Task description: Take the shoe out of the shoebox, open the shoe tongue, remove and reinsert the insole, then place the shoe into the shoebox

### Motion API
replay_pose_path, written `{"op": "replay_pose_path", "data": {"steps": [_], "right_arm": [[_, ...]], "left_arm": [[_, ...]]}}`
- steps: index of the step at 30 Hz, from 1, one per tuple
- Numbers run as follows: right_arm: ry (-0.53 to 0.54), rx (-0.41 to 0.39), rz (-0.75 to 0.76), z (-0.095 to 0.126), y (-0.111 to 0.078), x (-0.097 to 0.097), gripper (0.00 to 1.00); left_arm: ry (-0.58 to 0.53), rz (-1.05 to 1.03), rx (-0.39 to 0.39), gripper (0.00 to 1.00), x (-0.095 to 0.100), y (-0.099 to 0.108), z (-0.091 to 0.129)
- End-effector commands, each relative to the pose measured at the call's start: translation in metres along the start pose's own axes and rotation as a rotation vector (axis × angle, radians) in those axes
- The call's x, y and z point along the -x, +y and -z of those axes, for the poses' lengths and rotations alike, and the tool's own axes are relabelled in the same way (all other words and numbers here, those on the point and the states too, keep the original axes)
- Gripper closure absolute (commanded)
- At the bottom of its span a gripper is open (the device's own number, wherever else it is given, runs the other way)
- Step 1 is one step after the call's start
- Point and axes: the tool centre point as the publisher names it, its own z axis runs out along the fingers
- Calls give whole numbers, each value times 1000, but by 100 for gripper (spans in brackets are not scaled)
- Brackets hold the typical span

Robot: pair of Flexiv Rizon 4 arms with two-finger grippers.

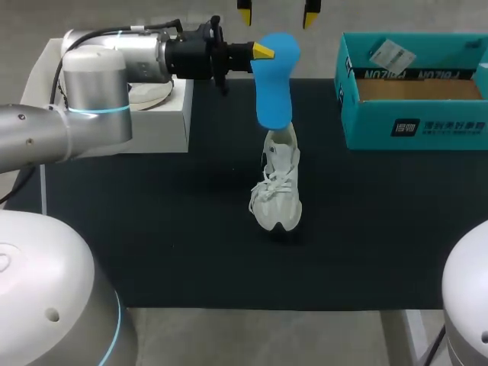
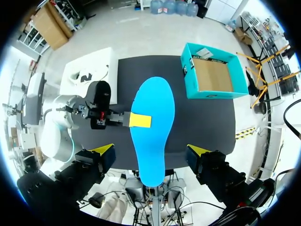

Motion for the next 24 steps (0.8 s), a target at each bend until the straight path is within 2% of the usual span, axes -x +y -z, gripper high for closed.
{"op": "replay_pose_path", "data": {"steps": [1,15,18,22,24], "right_arm": [[2,1,-1,0,0,1,0],[2,1,-1,0,0,1,0],[92,11,3,4,0,12,0],[312,22,-9,12,-1,29,0],[320,23,-9,12,-2,39,0]], "left_arm": [[1,0,2,100,1,-1,0],[1,0,2,100,1,-1,0],[1,0,2,100,1,-1,0],[1,0,2,100,1,-1,0],[1,0,2,100,1,-1,0]]}}
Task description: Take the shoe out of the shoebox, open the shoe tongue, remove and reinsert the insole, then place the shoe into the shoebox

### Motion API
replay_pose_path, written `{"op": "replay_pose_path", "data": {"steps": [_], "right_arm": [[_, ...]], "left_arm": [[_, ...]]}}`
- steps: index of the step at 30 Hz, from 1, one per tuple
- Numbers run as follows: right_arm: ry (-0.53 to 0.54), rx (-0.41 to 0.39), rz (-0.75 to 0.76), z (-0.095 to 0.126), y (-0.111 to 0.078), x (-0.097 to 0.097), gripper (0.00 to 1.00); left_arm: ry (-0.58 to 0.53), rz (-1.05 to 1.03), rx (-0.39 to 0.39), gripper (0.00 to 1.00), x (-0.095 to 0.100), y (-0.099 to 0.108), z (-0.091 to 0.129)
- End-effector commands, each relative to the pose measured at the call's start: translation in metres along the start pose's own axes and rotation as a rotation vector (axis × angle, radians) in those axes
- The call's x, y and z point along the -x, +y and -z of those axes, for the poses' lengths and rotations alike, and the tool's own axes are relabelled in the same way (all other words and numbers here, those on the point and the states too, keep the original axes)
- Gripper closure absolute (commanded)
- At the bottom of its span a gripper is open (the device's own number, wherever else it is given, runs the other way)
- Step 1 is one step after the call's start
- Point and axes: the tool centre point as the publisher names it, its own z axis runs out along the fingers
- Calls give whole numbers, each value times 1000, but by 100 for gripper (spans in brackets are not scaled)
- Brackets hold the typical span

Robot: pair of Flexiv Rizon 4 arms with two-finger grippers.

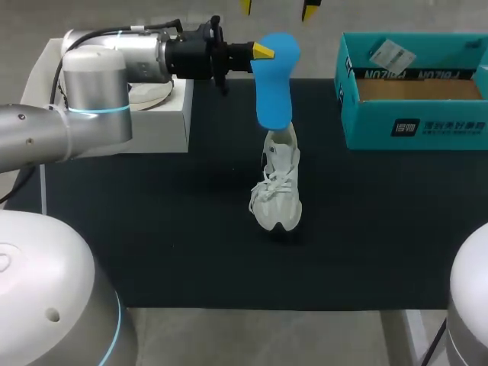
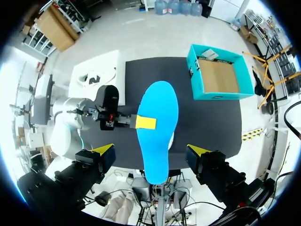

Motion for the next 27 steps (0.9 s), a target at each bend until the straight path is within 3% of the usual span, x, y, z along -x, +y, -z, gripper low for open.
{"op": "replay_pose_path", "data": {"steps": [1,6,14,17,22,27], "right_arm": [[238,25,3,-2,-9,42,0],[415,-4,19,-6,-16,60,0],[585,4,38,-19,-16,85,0],[665,44,43,-21,-17,95,0],[840,188,61,-19,-23,114,0],[983,193,47,-19,-25,125,0]], "left_arm": [[0,0,2,100,1,-1,0],[0,0,2,100,1,-1,0],[0,0,2,100,1,-1,0],[0,0,2,100,1,-1,0],[0,0,2,100,1,-1,0],[0,0,2,100,1,-1,0]]}}
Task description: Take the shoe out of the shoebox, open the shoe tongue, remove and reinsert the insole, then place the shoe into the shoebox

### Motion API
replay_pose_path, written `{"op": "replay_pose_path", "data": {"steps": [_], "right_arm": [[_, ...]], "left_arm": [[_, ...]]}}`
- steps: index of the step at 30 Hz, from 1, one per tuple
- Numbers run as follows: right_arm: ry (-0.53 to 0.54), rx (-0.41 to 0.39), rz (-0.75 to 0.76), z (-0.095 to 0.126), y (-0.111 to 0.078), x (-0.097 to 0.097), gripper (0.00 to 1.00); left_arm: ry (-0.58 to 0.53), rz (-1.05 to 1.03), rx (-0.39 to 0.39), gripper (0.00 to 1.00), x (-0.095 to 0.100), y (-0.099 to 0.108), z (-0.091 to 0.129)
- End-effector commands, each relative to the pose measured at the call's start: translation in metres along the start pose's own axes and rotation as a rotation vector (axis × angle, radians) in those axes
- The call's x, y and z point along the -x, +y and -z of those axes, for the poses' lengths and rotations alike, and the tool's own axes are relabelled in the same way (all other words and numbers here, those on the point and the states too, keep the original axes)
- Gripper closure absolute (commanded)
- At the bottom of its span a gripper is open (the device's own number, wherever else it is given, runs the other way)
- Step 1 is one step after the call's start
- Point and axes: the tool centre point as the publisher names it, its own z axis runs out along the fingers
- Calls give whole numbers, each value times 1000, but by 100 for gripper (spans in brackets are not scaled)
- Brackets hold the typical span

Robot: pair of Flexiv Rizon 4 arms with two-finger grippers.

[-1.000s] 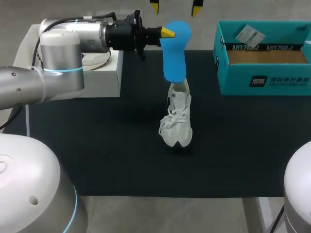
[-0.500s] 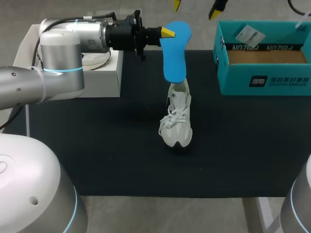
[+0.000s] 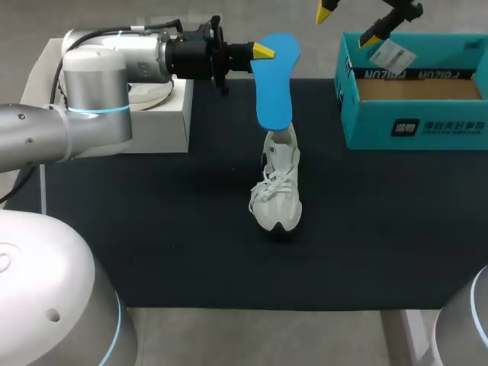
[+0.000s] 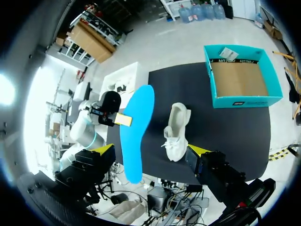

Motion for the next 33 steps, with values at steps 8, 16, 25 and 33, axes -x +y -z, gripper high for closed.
{"op": "replay_pose_path", "data": {"steps": [8,16,25,33], "right_arm": [[773,81,-105,3,-11,33,0],[823,56,-103,-5,0,38,0],[831,62,-131,-16,10,45,0],[809,27,-148,-27,7,51,0]], "left_arm": [[0,0,2,100,1,-1,0],[0,0,2,100,1,-1,0],[0,0,2,100,1,-1,0],[0,0,2,100,1,-1,0]]}}
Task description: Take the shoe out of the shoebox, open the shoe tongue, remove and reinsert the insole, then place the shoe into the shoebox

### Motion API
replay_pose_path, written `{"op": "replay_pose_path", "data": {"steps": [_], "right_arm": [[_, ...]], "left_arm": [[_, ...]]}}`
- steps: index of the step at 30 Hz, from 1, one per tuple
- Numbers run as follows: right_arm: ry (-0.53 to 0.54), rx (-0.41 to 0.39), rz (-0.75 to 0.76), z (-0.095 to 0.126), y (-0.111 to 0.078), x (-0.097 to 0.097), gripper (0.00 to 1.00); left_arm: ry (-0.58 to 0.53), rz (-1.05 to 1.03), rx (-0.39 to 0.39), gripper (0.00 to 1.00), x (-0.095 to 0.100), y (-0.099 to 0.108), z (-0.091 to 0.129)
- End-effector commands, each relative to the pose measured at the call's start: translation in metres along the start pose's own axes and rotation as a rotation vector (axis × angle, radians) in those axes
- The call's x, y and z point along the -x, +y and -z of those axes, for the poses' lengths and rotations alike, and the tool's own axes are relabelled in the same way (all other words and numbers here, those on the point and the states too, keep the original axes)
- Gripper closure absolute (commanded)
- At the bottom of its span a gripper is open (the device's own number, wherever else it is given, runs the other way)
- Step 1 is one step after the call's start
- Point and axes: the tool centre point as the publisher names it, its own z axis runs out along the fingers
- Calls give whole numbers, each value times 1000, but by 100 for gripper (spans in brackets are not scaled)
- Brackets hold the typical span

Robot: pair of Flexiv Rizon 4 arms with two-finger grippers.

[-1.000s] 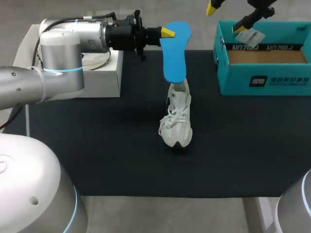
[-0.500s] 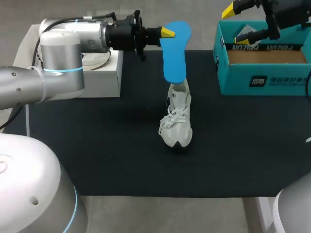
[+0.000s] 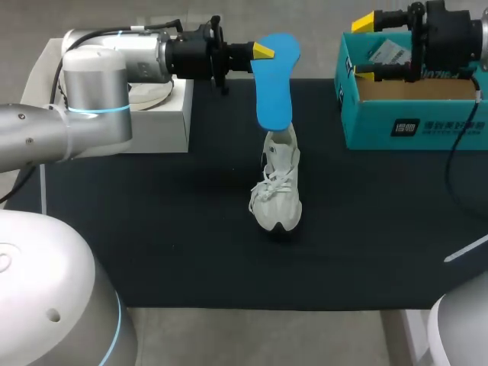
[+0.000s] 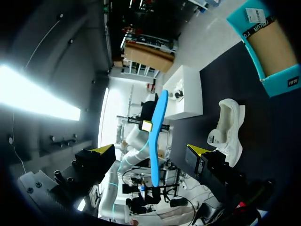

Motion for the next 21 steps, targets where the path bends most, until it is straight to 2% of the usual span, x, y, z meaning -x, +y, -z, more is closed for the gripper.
{"op": "replay_pose_path", "data": {"steps": [1,17,21], "right_arm": [[27,-6,-10,-3,0,8,0],[34,-6,-22,-4,1,10,0],[34,-6,-22,-4,1,10,0]], "left_arm": [[0,0,2,100,1,-1,0],[0,0,2,100,1,-1,0],[-61,-328,18,100,0,1,-3]]}}
